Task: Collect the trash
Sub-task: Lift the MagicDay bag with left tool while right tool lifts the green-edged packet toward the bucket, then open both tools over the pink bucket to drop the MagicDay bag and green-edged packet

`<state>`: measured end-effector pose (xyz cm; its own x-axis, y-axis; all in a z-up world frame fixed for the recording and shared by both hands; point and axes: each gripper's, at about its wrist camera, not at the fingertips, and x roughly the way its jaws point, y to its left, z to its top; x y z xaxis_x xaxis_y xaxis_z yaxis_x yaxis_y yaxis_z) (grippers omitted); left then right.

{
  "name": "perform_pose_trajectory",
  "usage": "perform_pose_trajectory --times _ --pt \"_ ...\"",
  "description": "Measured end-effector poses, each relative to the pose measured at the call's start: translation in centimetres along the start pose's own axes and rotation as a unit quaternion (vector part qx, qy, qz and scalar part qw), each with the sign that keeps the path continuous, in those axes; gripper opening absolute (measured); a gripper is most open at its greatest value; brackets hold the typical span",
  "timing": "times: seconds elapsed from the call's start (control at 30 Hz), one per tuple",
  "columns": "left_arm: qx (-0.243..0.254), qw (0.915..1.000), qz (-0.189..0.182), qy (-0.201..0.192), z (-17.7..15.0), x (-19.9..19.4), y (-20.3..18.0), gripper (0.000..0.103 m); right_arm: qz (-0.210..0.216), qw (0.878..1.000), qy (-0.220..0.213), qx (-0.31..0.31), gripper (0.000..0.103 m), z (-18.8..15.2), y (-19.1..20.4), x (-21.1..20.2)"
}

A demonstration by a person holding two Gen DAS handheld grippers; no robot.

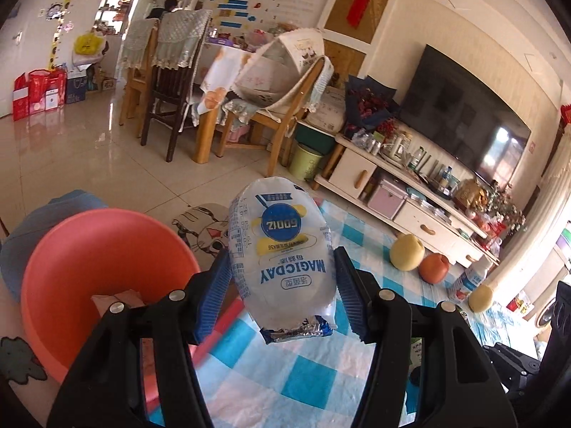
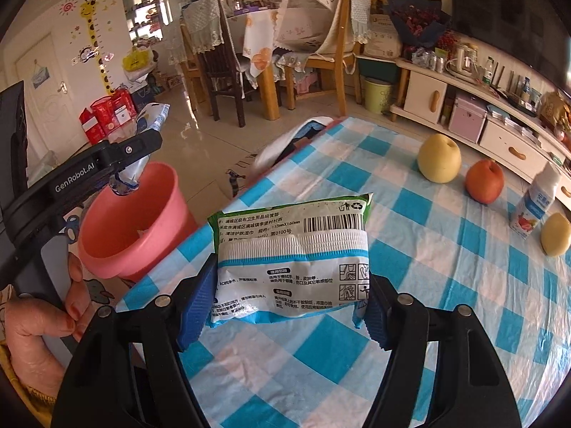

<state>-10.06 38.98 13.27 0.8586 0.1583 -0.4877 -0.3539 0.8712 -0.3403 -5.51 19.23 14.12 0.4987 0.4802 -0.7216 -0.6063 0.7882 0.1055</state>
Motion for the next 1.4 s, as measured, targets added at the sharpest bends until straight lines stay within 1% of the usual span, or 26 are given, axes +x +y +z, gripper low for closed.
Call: perform_pose_trajectory --times 0.13,0.23,0.37,0.43,0.53,0.6,0.73,0.87,0.9,0.93,0.97,1.0,1.07,1.1,1.27,1.33,1.4 --pt "-0.043 0.9981 0.038 -0.02 1.3 -0.6 4.0 0.059 0.012 0.999 0.008 -0.036 0.072 1.0 3.6 1.8" --pt "-0.073 0.9947 0.067 -0.028 2.0 -0.7 6.9 0.059 0.027 0.998 0.008 -0.056 0.072 2.0 6.3 3.1" --pt "-0.114 0.9879 0.1 -0.033 2.5 -0.8 10.5 0.059 0.043 0.995 0.004 -0.09 0.072 3.3 10.3 5.2" --pt "-0.131 0.9847 0.111 -0.029 2.6 -0.7 11.9 0.059 0.048 0.992 0.007 -0.113 0.072 3.8 12.4 6.5" --pt "-0.157 0.9804 0.118 -0.022 2.7 -0.4 13.9 0.059 0.04 0.985 0.016 -0.164 0.072 4.2 15.4 8.4" --pt "-0.163 0.9789 0.122 -0.021 2.8 -0.4 14.7 0.059 0.037 0.981 0.022 -0.191 0.072 4.3 17.0 9.4" --pt "-0.171 0.9772 0.126 -0.014 2.7 -0.1 15.6 0.059 0.045 0.974 0.038 -0.221 0.072 4.5 18.9 11.2" --pt "-0.17 0.9759 0.138 -0.003 2.7 0.7 15.6 0.06 0.054 0.971 0.058 -0.225 0.075 4.4 19.4 12.7" --pt "-0.169 0.9754 0.141 0.002 2.6 0.8 15.7 0.062 0.06 0.972 0.061 -0.221 0.077 4.4 19.3 12.9" --pt "-0.171 0.975 0.141 0.006 2.6 1.0 15.8 0.063 0.058 0.973 0.055 -0.217 0.08 4.3 19.2 12.8" --pt "-0.172 0.9745 0.143 0.009 2.5 1.1 15.8 0.068 0.054 0.974 0.05 -0.213 0.085 4.3 18.9 12.7" --pt "-0.171 0.9741 0.148 0.012 2.4 1.2 15.7 0.074 0.053 0.975 0.048 -0.209 0.087 4.2 18.6 12.5" --pt "-0.161 0.9748 0.154 0.015 2.4 1.2 15.4 0.078 0.056 0.978 0.047 -0.194 0.087 4.1 17.7 12.3" --pt "-0.155 0.9755 0.155 0.015 2.4 1.3 15.2 0.081 0.054 0.98 0.046 -0.187 0.087 4.0 17.1 12.0" --pt "-0.126 0.9786 0.163 0.006 2.3 1.2 13.7 0.086 0.025 0.986 0.04 -0.163 0.089 3.0 14.4 10.5" --pt "-0.11 0.9814 0.157 0.002 2.3 1.2 12.8 0.088 0.011 0.987 0.043 -0.154 0.09 2.6 13.2 9.7" --pt "-0.094 0.9849 0.146 0.001 2.3 1.3 11.7 0.093 -0.002 0.988 0.045 -0.146 0.09 2.1 12.0 8.9"
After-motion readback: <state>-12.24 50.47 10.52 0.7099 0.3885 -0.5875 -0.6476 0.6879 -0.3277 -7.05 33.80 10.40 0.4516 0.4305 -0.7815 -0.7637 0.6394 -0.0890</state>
